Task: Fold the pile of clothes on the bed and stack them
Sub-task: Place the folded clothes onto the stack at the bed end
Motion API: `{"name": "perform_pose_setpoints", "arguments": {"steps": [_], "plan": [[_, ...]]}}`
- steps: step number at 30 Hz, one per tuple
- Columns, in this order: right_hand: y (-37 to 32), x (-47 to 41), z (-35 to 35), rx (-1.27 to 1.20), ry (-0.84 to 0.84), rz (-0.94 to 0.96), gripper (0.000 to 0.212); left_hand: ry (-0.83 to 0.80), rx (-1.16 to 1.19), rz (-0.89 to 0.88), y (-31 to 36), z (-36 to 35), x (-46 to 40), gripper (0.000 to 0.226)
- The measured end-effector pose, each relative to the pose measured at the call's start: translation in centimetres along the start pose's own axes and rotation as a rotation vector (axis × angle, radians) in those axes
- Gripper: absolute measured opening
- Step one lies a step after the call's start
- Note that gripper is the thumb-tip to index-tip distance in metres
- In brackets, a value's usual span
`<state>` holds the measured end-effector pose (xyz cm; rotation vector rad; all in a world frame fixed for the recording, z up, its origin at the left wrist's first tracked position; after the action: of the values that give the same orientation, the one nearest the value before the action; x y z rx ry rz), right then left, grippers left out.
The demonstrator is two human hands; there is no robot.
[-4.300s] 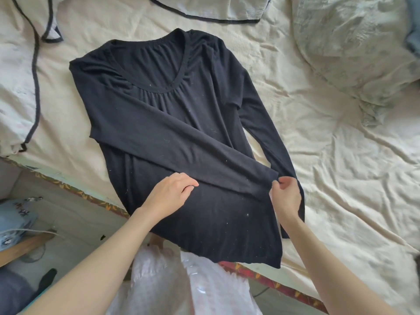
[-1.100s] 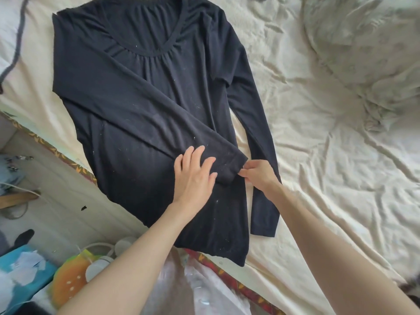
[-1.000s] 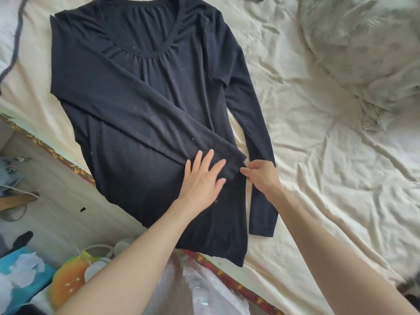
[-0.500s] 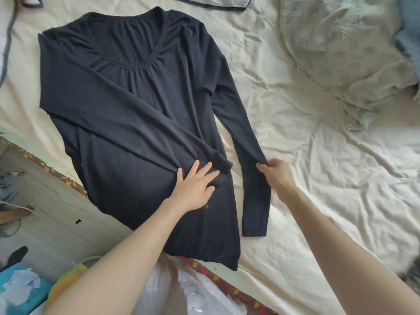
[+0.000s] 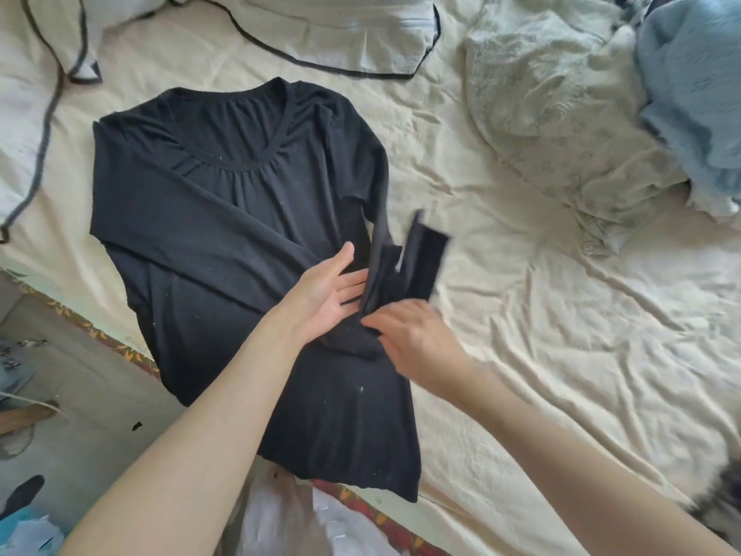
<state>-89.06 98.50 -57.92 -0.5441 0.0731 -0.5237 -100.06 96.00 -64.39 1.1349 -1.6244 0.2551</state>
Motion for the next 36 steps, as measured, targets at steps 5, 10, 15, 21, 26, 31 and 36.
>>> {"name": "perform_pose_setpoints", "arguments": {"steps": [5, 10, 15, 21, 26, 31, 36], "plan": [[0.4, 1.3, -3.5, -0.082, -0.061, -0.118, 0.019, 0.250, -0.421, -0.068, -0.7, 5.5, 0.6, 0.037], [5.2, 0.9, -4.2, -0.228, 0.042, -0.554, 0.025, 0.464, -0.728, -0.151, -2.3, 7.3, -0.8, 0.044], [7.3, 0.1, -7.1, -0.295, -0.200, -0.694, 0.038, 0.531, -1.091, -0.287, -2.0, 7.4, -1.6, 0.024], [6.4, 0.8, -8.8, -0.255, -0.415, -0.695, 0.043, 0.505, -0.841, -0.377, 0.8, 12.5, 2.5, 0.004], [6.7, -2.1, -6.4, -0.251, -0.135, -0.807, 0.026, 0.551, -0.982, -0.241, 3.5, 16.5, 3.2, 0.017], [7.3, -7.0, -6.1, -0.440, -0.018, -0.932, 0.028, 0.492, -1.076, -0.485, 8.6, 10.7, -1.8, 0.022], [7.9, -10.5, -7.3, -0.575, -0.030, -0.973, 0.028, 0.381, -1.353, -0.501, 9.5, 5.3, -6.8, 0.036]]}}
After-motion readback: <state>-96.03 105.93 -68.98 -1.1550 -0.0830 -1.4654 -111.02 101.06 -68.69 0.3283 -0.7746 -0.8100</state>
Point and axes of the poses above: each hand's wrist, its own x-axis away from the middle knuckle, its own z-axis out of the back of the hand, y = z × x, the point moved 7 cm from there along -x, towards the middle knuckle, and after that the axes turned 5 degrees about x, right-handed, at the moved point
